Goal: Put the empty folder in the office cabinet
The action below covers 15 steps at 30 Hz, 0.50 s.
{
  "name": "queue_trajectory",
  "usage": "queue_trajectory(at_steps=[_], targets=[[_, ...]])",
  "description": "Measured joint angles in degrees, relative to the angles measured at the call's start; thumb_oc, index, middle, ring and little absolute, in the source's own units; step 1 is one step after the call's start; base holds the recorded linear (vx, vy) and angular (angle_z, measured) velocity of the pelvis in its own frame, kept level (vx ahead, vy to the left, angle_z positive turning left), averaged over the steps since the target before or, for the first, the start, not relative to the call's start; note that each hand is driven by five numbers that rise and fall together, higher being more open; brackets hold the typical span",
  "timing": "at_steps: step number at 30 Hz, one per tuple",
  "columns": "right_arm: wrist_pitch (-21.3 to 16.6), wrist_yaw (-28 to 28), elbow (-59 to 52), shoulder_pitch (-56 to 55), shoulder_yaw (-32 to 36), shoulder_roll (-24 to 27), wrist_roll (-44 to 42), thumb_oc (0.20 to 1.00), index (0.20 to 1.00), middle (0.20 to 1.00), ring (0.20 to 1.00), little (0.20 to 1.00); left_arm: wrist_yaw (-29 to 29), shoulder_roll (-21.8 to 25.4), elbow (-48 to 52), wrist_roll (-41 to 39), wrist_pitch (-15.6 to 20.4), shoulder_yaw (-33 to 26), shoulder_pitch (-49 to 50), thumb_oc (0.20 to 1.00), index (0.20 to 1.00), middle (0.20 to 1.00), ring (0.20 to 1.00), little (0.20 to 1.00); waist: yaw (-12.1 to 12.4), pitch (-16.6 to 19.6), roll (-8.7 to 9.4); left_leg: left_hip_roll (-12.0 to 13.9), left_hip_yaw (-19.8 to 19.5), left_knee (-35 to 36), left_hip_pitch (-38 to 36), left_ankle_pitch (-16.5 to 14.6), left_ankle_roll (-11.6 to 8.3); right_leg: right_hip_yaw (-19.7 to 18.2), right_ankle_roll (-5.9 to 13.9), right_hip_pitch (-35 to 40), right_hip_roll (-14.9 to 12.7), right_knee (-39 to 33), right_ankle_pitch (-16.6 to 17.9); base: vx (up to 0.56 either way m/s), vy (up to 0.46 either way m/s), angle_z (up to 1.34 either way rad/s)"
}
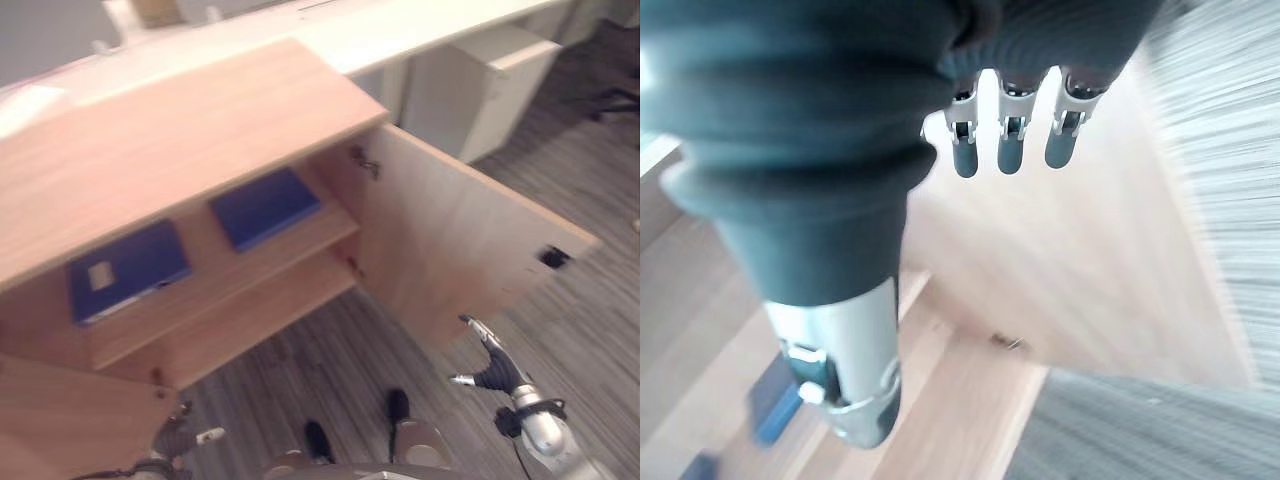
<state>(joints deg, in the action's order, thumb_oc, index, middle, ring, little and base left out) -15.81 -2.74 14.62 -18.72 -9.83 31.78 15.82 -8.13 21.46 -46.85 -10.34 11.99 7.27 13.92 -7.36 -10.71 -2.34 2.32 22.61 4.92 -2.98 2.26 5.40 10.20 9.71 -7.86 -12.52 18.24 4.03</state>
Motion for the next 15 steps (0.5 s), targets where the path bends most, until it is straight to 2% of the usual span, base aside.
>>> queue_trajectory(at_steps=[1, 2, 3, 4, 5, 6, 7, 8, 9, 11, 13, 14, 15], targets=[[0.02, -0.66, 1.99, -0.55, 0.21, -1.26, -0.02, 1.0, 1.0, 1.0, 1.0, 1.0, 0.05, -0.28, 0.33, -0.47, 0.6, -0.29, 0.27, 1.0, 1.0, 1.0, 1.0, 1.0, 0.73, 0.75, 0.66, 1.13, 1.47, -0.22, 0.21, 0.14, -0.25, 0.06, 0.45, 0.12, -1.72, 4.56, -1.39, -0.1, -0.086, -0.53], [0.0, -1.48, 3.36, -1.0, 1.24, -3.66, -0.04, 1.0, 1.0, 1.0, 1.0, 1.0, 0.12, -0.09, -0.31, -0.57, 0.08, -0.23, 0.56, 1.0, 1.0, 1.0, 1.0, 1.0, 1.32, 1.87, 1.67, 2.22, 1.75, -0.82, 0.3, 0.5, -0.75, 0.09, 0.92, 1.86, -2.93, 5.01, -1.28, -0.09, -0.094, -0.59], [0.01, -1.87, 3.62, -1.12, 1.49, -4.27, -0.05, 1.0, 1.0, 1.0, 1.0, 1.0, 0.16, -0.01, -0.36, -0.58, -0.06, -0.2, 0.69, 1.0, 1.0, 1.0, 1.0, 1.0, 1.38, 2.07, 1.93, 2.52, 1.76, -0.97, 0.25, 0.61, -0.91, 0.01, 1.18, 2.62, -3.01, 4.36, -1.12, -0.06, -0.063, -0.55], [0.22, -5.35, 6.55, -1.04, 3.83, -9.84, -0.22, 1.0, 1.0, 1.0, 1.0, 1.0, 0.39, 0.21, -0.85, -0.61, -0.28, -0.02, 1.66, 1.0, 1.0, 1.0, 1.0, 1.0, 1.41, 3.87, 4.48, 3.48, 2.14, -0.79, 0.16, 2.14, -3.13, -0.93, 4.18, 8.86, -3.54, -4.08, 0.53, -0.03, -0.028, -0.34], [0.22, -5.35, 6.55, -1.04, 3.83, -9.84, -0.22, 1.0, 1.0, 1.0, 1.0, 1.0, 0.39, 0.21, -0.85, -0.61, -0.28, -0.02, 1.66, 1.0, 1.0, 1.0, 1.0, 1.0, 1.41, 3.87, 4.48, 3.48, 2.14, -0.79, 0.16, 2.14, -3.13, -0.93, 4.18, 8.86, -3.54, -4.08, 0.53, -0.14, -0.135, -0.4], [0.81, -7.09, 7.57, -0.73, 4.38, -11.3, -0.74, 1.0, 1.0, 1.0, 1.0, 1.0, 0.37, -0.91, -1.35, -0.61, -0.36, 0.16, 1.05, 1.0, 1.0, 1.0, 1.0, 1.0, 1.7, 4.5, 5.32, 3.74, 2.01, 0.12, 0.33, 3.01, -4.7, -0.74, 4.6, 11.08, -2.39, -8.42, -0.29, -0.17, -0.159, -0.3], [1.26, -7.95, 8.14, 0.37, 4.33, -10.94, -1.12, 1.0, 1.0, 1.0, 1.0, 1.0, 0.4, -2.14, -1.49, -0.62, -0.41, 1.18, 0.06, 1.0, 1.0, 1.0, 1.0, 1.0, 1.74, 4.28, 3.56, 4.66, 1.64, -0.33, 0.68, 3.81, -5.51, -0.54, 4.92, 10.92, -1.56, -9.57, -1.27, -0.21, -0.216, -0.35], [2.03, -11.05, 8.37, 1.65, 6.63, -12.36, -2.3, 1.0, 1.0, 1.0, 1.0, 1.0, 0.92, -3.01, -2.22, -0.67, -0.47, 2.17, -0.46, 1.0, 1.0, 1.0, 1.0, 1.0, 1.78, 5.32, 3.49, 4.83, 1.93, -0.54, 1.63, 5.41, -7.16, -0.34, 4.07, 11.46, -1.58, -13.08, -3.14, -0.16, -0.157, -0.38], [2.38, -12.87, 9.09, 2.95, 8.65, -14.93, -3.59, 1.0, 1.0, 1.0, 1.0, 1.0, 1.61, -3.09, -2.23, -0.75, -0.32, 1.85, -0.28, 1.0, 1.0, 1.0, 1.0, 1.0, 2.62, 6.99, 4.04, 4.17, 2.76, -0.43, 2.78, 5.83, -7.71, -0.61, 2.9, 12.18, -1.86, -17.6, -4.46, -0.12, -0.136, -0.41], [3.57, -15.53, 10.23, 5.63, 6.92, -14.58, -6.03, 1.0, 1.0, 1.0, 1.0, 1.0, 2.49, -4.65, -2.27, -1.07, -0.87, 1.83, -0.18, 1.0, 1.0, 1.0, 1.0, 1.0, 3.45, 7.83, 1.64, 6.19, 3.79, -0.45, 3.52, 7.54, -9.16, -0.42, 0.81, 13.13, 0.54, -23.06, -2.95, -0.09, -0.126, -0.35], [3.77, -16.05, 10.5, 6.1, 4.54, -12.67, -8.02, 1.0, 1.0, 1.0, 1.0, 1.0, 2.92, -5.99, -2.31, -1.22, -0.9, 1.87, -0.24, 1.0, 1.0, 1.0, 1.0, 1.0, 4.79, 9.47, -1.7, 7.95, 2.44, -0.42, 3.69, 7.67, -9.73, -0.19, 0.26, 13.27, 2.71, -23.21, -3.1, -0.11, -0.186, 0.0], [3.77, -16.05, 10.5, 6.1, 4.54, -12.67, -8.02, 1.0, 1.0, 1.0, 1.0, 1.0, 2.92, -5.99, -2.31, -1.22, -0.9, 1.87, -0.24, 1.0, 1.0, 1.0, 1.0, 1.0, 4.79, 9.47, -1.7, 7.95, 2.44, -0.42, 3.69, 7.67, -9.73, -0.19, 0.26, 13.27, 2.71, -23.21, -3.1, -0.08, -0.152, 0.03], [3.75, -15.79, 11.54, 7.42, 2.12, -11.15, -10.06, 1.0, 1.0, 1.0, 1.0, 1.0, 3.54, -6.75, -2.89, -1.23, -0.81, 1.84, -0.35, 1.0, 1.0, 1.0, 1.0, 1.0, 5.69, 9.98, -3.02, 8.89, 1.95, -0.51, 3.79, 7.8, -9.92, -0.18, -0.41, 13.54, 3.8, -23.44, -3.29, -0.05, -0.1, 0.01]])
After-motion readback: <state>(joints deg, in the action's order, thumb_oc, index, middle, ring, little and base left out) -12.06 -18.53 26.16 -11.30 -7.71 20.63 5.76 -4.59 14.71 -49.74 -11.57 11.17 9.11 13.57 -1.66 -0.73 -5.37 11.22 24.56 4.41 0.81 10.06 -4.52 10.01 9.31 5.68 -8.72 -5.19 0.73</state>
